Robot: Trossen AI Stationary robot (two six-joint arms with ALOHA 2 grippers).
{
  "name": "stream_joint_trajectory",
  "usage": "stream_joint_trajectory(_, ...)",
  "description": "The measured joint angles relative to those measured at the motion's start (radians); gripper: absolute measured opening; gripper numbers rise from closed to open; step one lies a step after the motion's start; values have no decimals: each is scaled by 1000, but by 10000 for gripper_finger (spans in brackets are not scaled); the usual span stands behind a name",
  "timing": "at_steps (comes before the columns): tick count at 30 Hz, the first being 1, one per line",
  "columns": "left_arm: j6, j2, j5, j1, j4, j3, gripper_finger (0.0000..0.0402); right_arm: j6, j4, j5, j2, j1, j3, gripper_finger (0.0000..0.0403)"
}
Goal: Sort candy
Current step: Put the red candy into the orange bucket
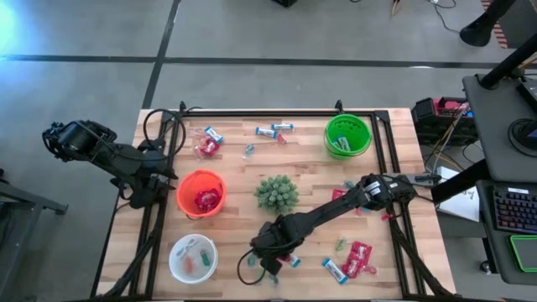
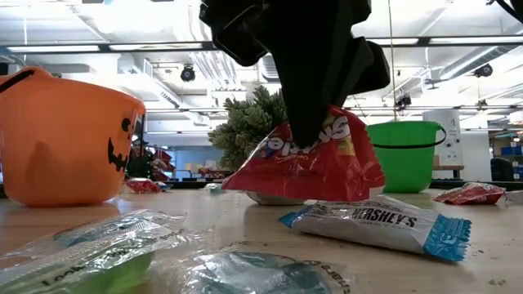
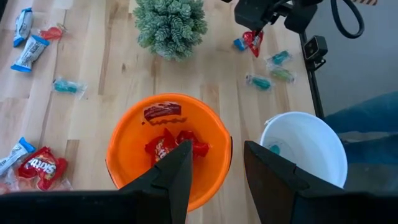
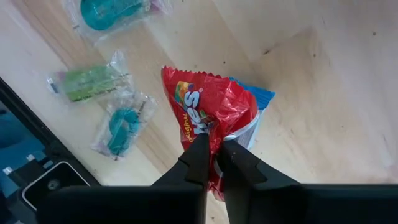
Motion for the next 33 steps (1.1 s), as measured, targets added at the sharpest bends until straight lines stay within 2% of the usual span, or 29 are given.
stream_joint_trajectory(7, 0, 2, 0, 0, 13, 0, 127, 24, -2, 12, -17, 0, 54, 10)
stream_joint_trajectory(15, 26, 17, -2, 0, 118, 0, 127, -67, 13, 221, -52, -2, 305, 9)
stream_joint_trajectory(19, 34, 29, -3, 0, 175, 0, 127, -170, 180, 329, -113, -14, 275, 9)
stream_joint_trajectory(24, 41, 42, -3, 0, 219, -3, 127, -306, 208, 435, -135, -50, 299, 9)
stream_joint_trajectory(27, 37, 53, -14, 0, 248, -3, 127, -380, 230, 449, -138, -78, 303, 9)
stream_joint_trajectory(33, 6, 93, -105, 0, 293, -3, 127, -493, 277, 450, -148, -131, 304, 9)
